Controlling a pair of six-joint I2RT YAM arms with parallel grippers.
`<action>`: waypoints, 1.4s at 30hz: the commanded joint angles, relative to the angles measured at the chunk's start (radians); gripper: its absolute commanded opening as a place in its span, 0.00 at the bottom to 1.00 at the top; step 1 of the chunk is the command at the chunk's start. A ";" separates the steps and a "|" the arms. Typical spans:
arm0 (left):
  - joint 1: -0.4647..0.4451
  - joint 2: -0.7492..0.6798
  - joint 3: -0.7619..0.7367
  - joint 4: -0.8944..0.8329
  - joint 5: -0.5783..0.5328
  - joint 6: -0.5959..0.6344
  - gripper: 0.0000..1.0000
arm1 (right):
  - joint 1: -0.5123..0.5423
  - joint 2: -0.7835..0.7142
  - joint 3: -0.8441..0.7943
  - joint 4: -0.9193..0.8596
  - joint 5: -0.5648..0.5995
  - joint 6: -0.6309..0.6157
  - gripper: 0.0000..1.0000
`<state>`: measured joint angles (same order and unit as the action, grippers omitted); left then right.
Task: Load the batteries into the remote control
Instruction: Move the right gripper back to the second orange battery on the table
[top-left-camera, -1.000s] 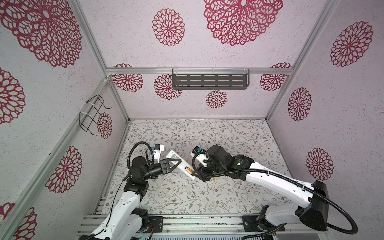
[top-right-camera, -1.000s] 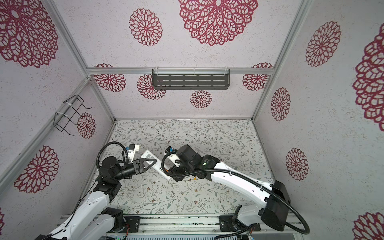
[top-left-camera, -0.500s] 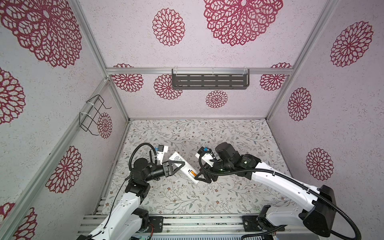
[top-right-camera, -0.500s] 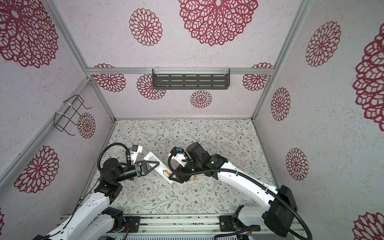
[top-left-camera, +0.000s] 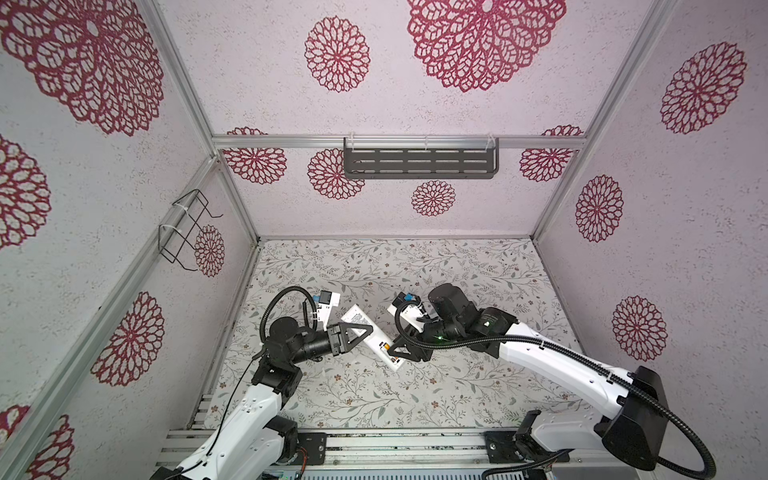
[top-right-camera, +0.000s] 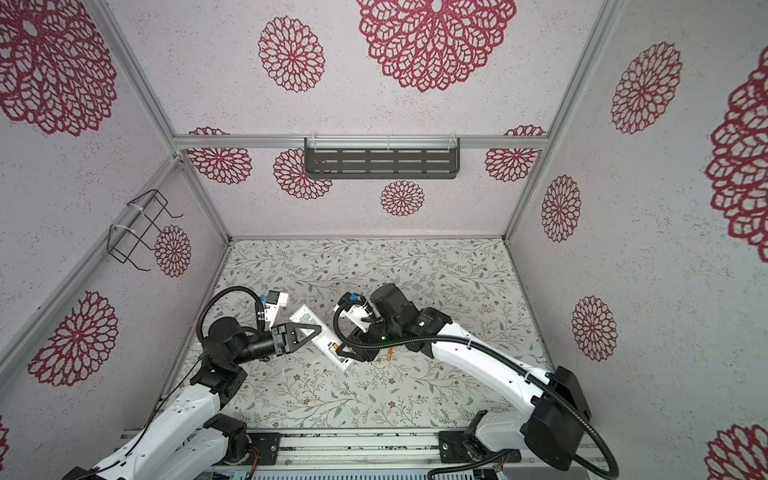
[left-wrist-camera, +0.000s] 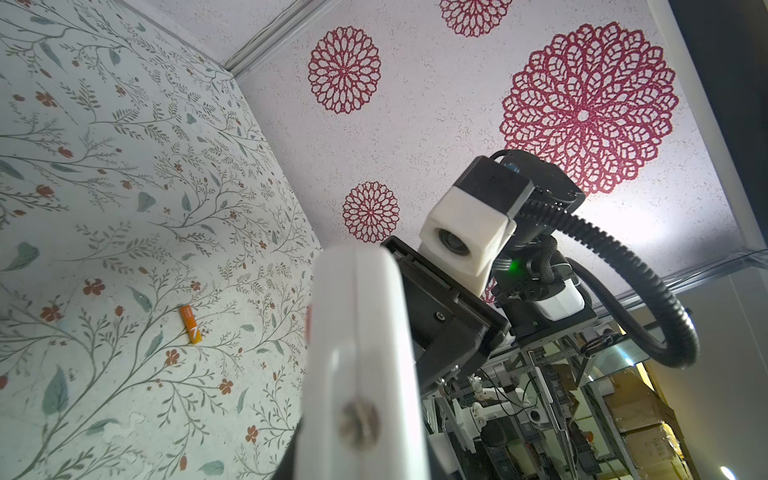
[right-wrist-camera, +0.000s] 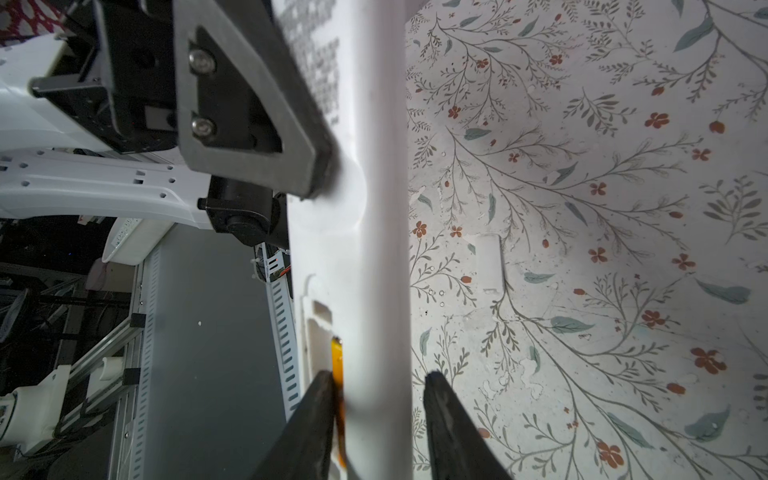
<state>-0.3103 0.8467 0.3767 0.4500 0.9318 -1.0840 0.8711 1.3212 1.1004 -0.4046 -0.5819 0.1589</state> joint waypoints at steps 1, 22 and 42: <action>-0.009 -0.004 -0.003 0.042 0.016 -0.005 0.00 | -0.009 0.003 -0.002 0.010 0.007 0.011 0.32; -0.007 -0.050 0.055 -0.384 -0.205 0.241 0.00 | -0.049 -0.060 -0.061 0.047 0.177 0.087 0.65; -0.060 -0.034 -0.081 -0.299 -0.305 0.223 0.00 | -0.053 0.094 -0.139 -0.025 0.644 0.321 0.69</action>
<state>-0.3504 0.8154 0.3088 0.0772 0.6365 -0.8562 0.8207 1.4113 0.9539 -0.4538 0.0357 0.4187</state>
